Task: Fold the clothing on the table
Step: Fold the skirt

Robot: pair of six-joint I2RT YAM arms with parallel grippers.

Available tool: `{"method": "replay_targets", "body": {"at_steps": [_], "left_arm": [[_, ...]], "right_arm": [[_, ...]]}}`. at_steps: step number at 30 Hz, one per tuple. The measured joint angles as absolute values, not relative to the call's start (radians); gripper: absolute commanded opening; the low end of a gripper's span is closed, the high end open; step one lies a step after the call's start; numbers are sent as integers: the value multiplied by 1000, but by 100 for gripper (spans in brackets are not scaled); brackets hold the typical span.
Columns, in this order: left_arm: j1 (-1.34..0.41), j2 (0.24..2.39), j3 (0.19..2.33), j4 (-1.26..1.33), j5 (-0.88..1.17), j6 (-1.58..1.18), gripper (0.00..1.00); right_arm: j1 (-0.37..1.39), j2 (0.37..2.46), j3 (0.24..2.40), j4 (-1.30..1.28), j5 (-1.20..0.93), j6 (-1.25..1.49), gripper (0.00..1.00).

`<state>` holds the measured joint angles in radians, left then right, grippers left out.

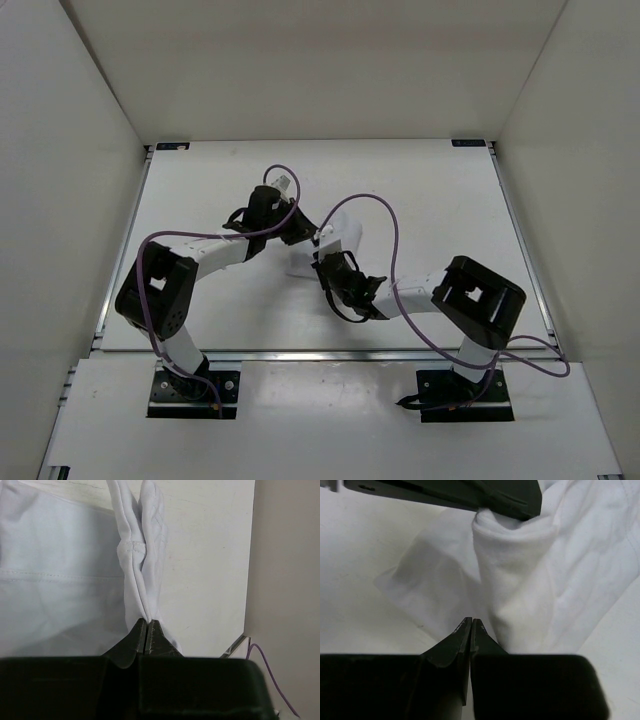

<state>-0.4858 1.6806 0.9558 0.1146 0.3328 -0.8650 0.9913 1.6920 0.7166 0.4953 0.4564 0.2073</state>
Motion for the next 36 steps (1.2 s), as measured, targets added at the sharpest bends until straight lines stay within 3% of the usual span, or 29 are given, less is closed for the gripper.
{"method": "replay_targets", "body": {"at_steps": [10, 25, 36], "left_arm": [[-466, 1681, 956, 113, 344, -865, 0], [-431, 1669, 955, 83, 347, -845, 0], [-491, 1488, 916, 1, 281, -789, 0]], "right_arm": [[986, 1819, 770, 488, 460, 202, 0], [984, 1742, 669, 495, 518, 299, 0], [969, 1739, 670, 482, 520, 393, 0]]}}
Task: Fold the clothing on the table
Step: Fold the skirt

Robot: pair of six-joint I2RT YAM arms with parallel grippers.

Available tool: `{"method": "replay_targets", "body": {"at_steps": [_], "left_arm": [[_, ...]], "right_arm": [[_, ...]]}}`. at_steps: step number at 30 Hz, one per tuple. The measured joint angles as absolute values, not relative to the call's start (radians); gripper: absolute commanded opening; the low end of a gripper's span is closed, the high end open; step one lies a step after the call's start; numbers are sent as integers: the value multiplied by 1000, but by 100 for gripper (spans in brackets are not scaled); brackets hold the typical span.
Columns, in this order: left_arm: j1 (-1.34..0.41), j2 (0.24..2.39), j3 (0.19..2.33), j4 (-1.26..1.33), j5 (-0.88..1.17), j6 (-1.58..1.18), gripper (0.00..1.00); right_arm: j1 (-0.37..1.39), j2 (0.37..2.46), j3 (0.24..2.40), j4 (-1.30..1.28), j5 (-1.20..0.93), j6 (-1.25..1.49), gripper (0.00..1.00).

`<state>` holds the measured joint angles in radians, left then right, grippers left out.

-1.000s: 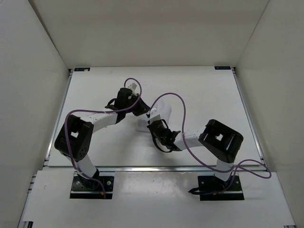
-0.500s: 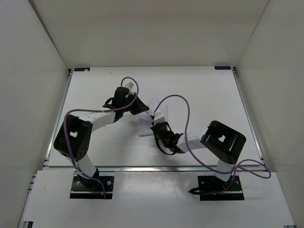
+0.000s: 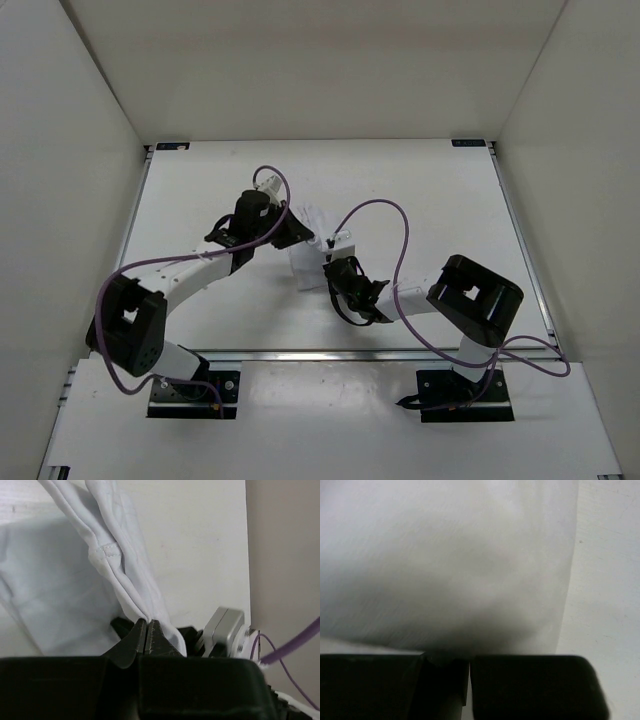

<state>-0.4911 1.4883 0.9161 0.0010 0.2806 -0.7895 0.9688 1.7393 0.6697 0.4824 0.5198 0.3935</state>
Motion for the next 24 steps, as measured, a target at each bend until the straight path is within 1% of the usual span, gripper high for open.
{"method": "replay_targets", "body": {"at_steps": [3, 7, 13, 24], "left_arm": [[-498, 1407, 835, -3, 257, -786, 0], [-474, 1350, 752, -25, 220, -786, 0], [-445, 1380, 727, -39, 208, -789, 0], [-532, 1384, 639, -24, 192, -802, 0]], "right_arm": [[968, 1739, 670, 482, 519, 400, 0], [968, 1739, 669, 485, 516, 404, 0], [973, 1724, 653, 487, 506, 408, 0], [965, 1708, 631, 496, 492, 423, 0]]}}
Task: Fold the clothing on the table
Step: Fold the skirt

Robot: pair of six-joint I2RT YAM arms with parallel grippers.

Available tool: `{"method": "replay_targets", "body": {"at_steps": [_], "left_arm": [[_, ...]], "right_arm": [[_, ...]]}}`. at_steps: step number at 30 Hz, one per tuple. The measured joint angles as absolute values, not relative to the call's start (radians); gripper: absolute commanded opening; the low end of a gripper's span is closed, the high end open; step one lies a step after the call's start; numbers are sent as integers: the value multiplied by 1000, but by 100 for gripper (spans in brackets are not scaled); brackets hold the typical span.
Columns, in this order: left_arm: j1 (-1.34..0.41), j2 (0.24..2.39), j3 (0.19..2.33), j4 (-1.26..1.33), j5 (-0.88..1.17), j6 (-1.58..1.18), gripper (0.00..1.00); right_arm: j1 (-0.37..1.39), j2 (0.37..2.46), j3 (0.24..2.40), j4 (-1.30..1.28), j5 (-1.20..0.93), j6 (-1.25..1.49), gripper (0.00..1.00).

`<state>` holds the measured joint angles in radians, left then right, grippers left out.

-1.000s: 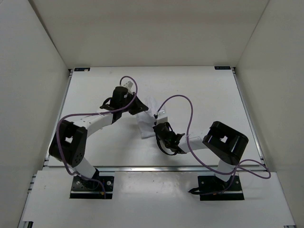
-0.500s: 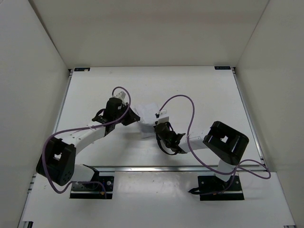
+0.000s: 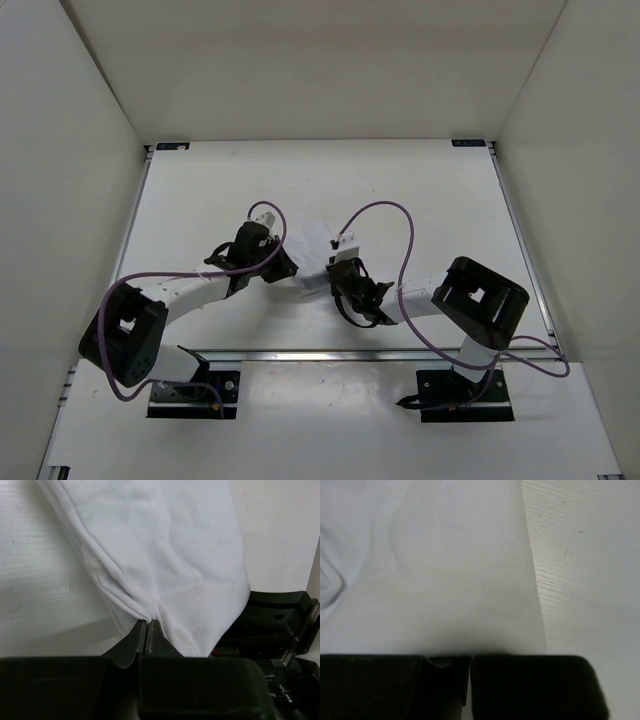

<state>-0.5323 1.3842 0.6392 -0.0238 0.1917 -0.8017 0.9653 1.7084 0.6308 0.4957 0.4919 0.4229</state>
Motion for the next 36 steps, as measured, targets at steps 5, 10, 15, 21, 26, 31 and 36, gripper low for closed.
{"method": "replay_targets", "body": {"at_steps": [5, 10, 15, 21, 26, 31, 36], "left_arm": [[-538, 1388, 625, -26, 190, -810, 0], [-551, 1417, 625, -41, 187, -808, 6], [-551, 1422, 628, -57, 189, -807, 0], [-554, 1423, 650, -75, 210, -779, 56], [-568, 1336, 649, -133, 210, -767, 73], [-511, 1129, 644, -157, 180, -760, 31], [-462, 1146, 649, -111, 180, -768, 0]], "right_arm": [[965, 1707, 630, 498, 488, 422, 0], [945, 1689, 622, 486, 456, 435, 14], [933, 1495, 541, 430, 396, 439, 13], [911, 1160, 525, 350, 339, 431, 0], [811, 1098, 532, 338, 271, 416, 0], [765, 1177, 533, 373, 230, 398, 0], [764, 1308, 562, 402, 162, 398, 0]]}}
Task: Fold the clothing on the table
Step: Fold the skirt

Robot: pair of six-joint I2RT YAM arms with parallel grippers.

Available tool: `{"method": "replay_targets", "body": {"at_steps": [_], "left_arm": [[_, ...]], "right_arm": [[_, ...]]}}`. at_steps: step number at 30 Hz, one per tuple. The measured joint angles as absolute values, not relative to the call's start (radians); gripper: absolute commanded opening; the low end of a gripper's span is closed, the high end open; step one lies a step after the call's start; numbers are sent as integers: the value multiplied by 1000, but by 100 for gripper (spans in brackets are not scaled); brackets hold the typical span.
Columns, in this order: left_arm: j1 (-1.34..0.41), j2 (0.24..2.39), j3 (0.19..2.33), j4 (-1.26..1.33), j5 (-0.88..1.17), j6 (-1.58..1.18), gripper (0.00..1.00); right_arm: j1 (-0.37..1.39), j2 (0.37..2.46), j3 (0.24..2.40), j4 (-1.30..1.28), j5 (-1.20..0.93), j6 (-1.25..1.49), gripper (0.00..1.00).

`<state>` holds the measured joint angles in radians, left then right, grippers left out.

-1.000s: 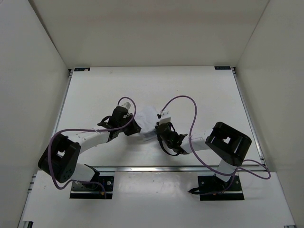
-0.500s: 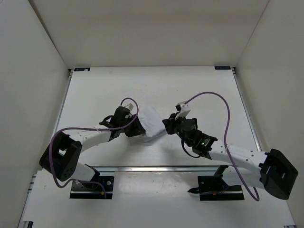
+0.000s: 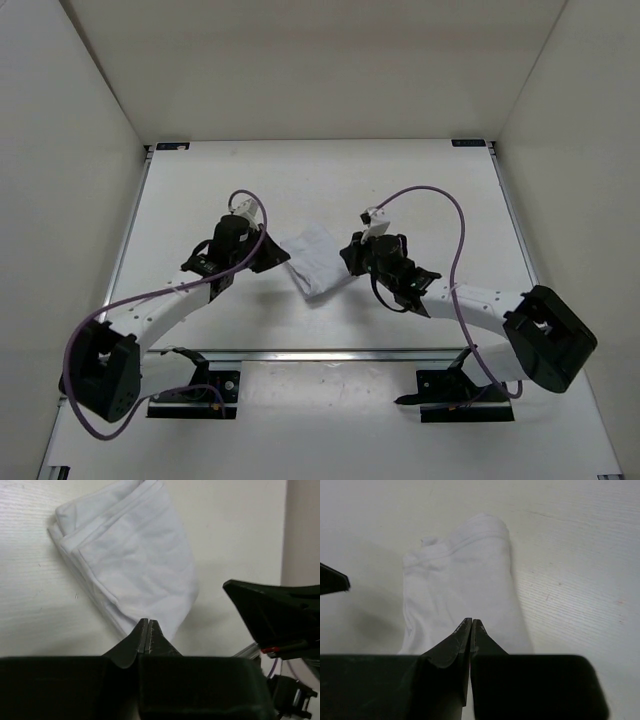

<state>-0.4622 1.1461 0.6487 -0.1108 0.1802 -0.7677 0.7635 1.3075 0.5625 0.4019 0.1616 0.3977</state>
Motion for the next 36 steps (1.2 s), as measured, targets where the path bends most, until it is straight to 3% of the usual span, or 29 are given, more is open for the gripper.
{"method": "replay_targets", "body": {"at_steps": [11, 18, 34, 35, 36], "left_arm": [[-533, 1354, 735, -41, 305, -791, 0], [-574, 1465, 677, -14, 399, -799, 0], [-557, 1525, 654, -139, 316, -687, 0], [-550, 1520, 671, -159, 313, -677, 4], [-543, 1511, 693, -181, 314, -667, 8]], "right_arm": [[699, 1526, 653, 499, -22, 433, 0], [668, 1626, 653, 513, -115, 451, 0], [644, 1700, 652, 534, -131, 465, 0], [641, 1676, 652, 514, -129, 462, 2], [635, 1645, 652, 493, -129, 462, 11]]}}
